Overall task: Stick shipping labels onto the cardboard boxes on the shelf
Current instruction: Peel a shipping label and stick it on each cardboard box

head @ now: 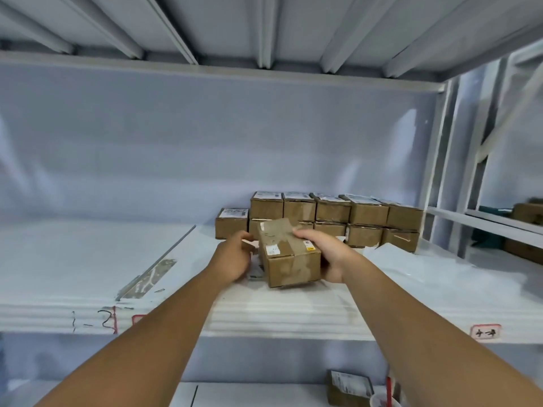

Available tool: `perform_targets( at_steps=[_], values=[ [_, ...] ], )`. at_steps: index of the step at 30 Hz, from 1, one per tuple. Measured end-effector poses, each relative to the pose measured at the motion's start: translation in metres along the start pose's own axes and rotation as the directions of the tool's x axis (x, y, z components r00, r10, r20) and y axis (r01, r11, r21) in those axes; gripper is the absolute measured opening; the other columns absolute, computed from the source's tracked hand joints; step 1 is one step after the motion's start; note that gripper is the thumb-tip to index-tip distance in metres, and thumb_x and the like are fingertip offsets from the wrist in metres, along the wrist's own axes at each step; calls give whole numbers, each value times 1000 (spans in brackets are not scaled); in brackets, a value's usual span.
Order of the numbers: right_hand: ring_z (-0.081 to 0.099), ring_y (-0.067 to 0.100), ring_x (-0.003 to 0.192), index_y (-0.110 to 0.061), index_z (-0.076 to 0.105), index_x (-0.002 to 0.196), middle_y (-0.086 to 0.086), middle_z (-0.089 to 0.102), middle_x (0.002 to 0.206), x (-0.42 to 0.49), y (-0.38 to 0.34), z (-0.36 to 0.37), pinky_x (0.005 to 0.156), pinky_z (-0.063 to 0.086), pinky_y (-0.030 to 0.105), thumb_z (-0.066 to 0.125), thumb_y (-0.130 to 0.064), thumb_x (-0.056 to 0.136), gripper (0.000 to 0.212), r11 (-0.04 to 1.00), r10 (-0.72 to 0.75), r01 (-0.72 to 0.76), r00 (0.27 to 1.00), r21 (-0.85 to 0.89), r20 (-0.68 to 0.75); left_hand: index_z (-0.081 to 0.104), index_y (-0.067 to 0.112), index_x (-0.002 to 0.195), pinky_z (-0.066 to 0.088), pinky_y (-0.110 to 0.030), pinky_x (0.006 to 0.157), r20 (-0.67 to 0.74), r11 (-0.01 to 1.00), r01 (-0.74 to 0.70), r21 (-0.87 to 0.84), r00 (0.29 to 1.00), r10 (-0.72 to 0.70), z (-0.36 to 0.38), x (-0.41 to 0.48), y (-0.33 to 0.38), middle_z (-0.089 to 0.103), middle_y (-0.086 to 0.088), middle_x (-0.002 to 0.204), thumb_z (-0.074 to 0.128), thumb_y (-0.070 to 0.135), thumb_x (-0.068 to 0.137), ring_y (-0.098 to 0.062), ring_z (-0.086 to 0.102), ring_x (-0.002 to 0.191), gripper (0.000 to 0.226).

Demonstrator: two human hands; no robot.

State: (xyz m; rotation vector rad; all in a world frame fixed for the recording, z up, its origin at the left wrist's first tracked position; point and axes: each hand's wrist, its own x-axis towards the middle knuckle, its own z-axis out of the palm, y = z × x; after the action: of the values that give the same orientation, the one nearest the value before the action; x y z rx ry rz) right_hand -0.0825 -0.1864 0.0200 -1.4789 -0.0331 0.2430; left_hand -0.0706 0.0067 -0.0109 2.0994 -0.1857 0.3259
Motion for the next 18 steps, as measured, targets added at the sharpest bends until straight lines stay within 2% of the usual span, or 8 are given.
perform_targets(
  at_steps=[2,4,5,9,13,16,18],
  values=[
    [68,23,81,-20,67,105,7,72,96,3,1,-3,73,54,32,66,-33,87,23,999,38,-37,999,-22,17,56,20,113,51,-32,77,67,976,-74,202,996,62,4,2,-7,66,-6,110,45,7,90,-24,62,92,28],
    [67,24,82,-18,69,98,9,71,97,6,1,-4,73,54,32,65,-34,87,20,997,73,-73,997,-39,8,58,16,114,48,-32,86,139,887,-146,438,986,93,7,2,-7,65,-8,115,47,21,91,-26,59,103,26],
    [67,24,82,-17,69,97,9,71,96,7,1,-6,73,54,32,66,-34,86,21,996,85,-84,996,-39,5,58,15,112,47,-34,87,164,852,-162,497,982,91,9,2,-7,65,-9,114,46,26,91,-28,58,104,26],
    [67,24,83,-16,68,101,9,70,100,11,-1,-9,70,54,32,66,-34,86,23,996,87,-86,996,-25,17,55,20,111,47,-36,87,185,850,-117,514,982,23,9,3,-9,64,-8,114,43,39,92,-25,57,101,30],
    [66,24,84,-16,67,101,11,69,107,11,-3,-7,71,55,32,65,-33,87,22,997,79,-79,997,-15,25,51,24,115,46,-37,88,201,847,-117,519,979,12,9,6,-11,62,-6,115,42,39,91,-26,54,104,29],
    [66,22,79,-17,65,104,8,69,99,11,-8,-7,65,55,30,65,-33,86,24,999,35,-35,999,-3,31,49,28,117,43,-36,89,203,843,-100,529,979,-11,10,7,-10,60,-6,115,41,39,91,-27,51,107,29],
    [68,20,71,-21,63,106,3,70,90,11,-12,-11,61,55,29,63,-34,87,23,995,-70,68,997,76,29,48,28,116,41,-35,91,199,839,-83,537,979,-30,11,6,-8,58,-7,115,41,38,91,-26,47,111,28]
  ],
)
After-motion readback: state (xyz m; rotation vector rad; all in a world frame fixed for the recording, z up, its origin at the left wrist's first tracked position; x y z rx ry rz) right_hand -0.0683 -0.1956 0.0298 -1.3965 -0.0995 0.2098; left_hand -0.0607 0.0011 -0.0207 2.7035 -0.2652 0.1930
